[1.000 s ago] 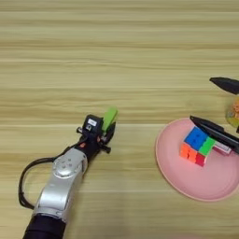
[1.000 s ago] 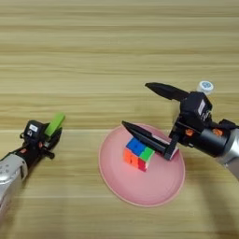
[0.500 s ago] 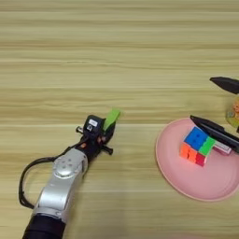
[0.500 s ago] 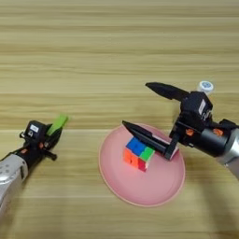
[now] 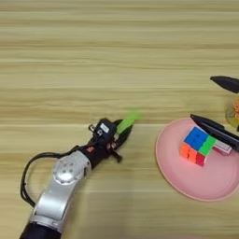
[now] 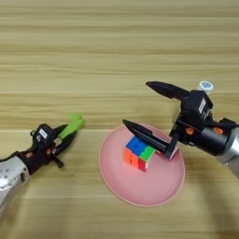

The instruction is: Move the objects on the table

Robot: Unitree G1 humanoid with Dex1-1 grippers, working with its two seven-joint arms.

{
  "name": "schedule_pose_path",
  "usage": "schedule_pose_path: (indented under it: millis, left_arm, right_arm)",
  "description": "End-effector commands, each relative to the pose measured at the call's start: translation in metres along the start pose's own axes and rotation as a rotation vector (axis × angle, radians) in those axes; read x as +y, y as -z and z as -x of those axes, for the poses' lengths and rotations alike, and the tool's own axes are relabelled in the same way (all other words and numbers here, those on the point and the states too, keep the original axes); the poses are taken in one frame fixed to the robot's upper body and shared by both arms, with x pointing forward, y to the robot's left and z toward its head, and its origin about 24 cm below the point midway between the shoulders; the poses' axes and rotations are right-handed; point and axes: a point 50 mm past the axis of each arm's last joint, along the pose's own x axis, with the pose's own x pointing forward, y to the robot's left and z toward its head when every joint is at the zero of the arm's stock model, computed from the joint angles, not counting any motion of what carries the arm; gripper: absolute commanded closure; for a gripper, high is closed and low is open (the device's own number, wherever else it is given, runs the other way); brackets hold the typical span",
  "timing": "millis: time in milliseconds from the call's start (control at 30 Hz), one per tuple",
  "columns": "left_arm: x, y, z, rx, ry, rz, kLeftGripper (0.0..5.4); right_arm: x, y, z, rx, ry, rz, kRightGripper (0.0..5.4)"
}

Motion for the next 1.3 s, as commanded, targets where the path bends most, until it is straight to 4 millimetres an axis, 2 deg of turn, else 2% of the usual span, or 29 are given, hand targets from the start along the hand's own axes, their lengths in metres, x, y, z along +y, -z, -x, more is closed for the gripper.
schedule_pose_path:
  millis: [33, 133, 633, 700, 1033, 1300]
  left_arm:
    - [-0.004, 0.0, 0.002, 0.007, 0.037, -0.022, 4.08]
    - [-0.019, 0.007, 0.008, 0.047, 0.156, -0.046, 4.08]
    - [-0.019, 0.017, 0.01, 0.105, 0.16, -0.028, 4.08]
    - [-0.02, 0.017, 0.01, 0.102, 0.165, -0.032, 3.68]
    - [-0.014, 0.012, 0.008, 0.063, 0.125, -0.011, 2.76]
    - [0.004, -0.004, 0.003, -0.052, -0.007, 0.02, 2.09]
  right_arm:
    - [-0.001, -0.001, 0.0, 0.005, -0.004, 0.01, 0.0]
    - [-0.002, -0.001, 0.0, 0.005, -0.002, 0.011, 0.0]
    - [0.0, -0.001, 0.0, 0.002, -0.003, 0.013, 0.0]
    - [0.0, -0.001, 0.0, 0.002, -0.002, 0.013, 0.0]
    - [-0.002, 0.0, 0.0, -0.013, 0.009, 0.005, 0.0]
    - [-0.007, -0.002, -0.003, -0.065, 0.059, 0.006, 0.0]
